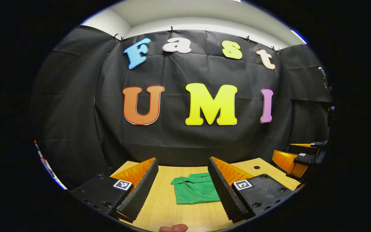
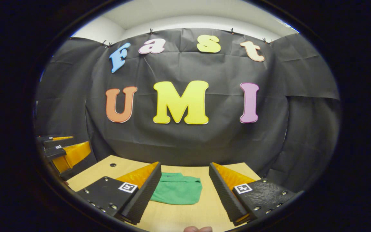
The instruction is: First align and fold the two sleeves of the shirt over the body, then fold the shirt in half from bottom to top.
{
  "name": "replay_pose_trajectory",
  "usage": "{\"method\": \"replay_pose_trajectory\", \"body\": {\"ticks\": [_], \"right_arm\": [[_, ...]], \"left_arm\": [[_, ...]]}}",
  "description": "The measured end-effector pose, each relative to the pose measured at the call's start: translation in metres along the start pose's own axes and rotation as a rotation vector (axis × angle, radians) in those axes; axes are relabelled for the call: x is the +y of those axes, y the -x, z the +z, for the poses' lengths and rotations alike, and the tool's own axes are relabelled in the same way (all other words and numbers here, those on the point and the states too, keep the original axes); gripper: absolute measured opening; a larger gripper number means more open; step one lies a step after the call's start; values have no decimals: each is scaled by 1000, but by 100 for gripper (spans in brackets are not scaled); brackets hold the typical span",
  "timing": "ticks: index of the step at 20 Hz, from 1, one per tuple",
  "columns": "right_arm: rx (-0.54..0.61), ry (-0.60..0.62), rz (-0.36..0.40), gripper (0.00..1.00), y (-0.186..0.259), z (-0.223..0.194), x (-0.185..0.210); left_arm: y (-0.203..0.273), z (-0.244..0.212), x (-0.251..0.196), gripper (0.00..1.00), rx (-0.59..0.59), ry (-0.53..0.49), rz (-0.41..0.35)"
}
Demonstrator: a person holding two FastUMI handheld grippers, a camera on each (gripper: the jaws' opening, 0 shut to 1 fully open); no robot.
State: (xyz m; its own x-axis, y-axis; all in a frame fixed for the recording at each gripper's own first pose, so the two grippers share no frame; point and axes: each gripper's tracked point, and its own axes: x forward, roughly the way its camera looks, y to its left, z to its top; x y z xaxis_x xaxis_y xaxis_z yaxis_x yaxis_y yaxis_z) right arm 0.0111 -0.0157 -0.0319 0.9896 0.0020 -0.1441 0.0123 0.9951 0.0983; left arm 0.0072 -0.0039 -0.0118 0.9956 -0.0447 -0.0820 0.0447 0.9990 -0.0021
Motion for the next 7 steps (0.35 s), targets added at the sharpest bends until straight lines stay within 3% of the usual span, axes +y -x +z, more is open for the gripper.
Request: {"method": "replay_pose_trajectory", "body": {"ticks": [7], "right_arm": [[4, 0, 17, 93, -2, -2, 9]], "left_arm": [[-1, -2, 7, 98, 7, -3, 8]]}}
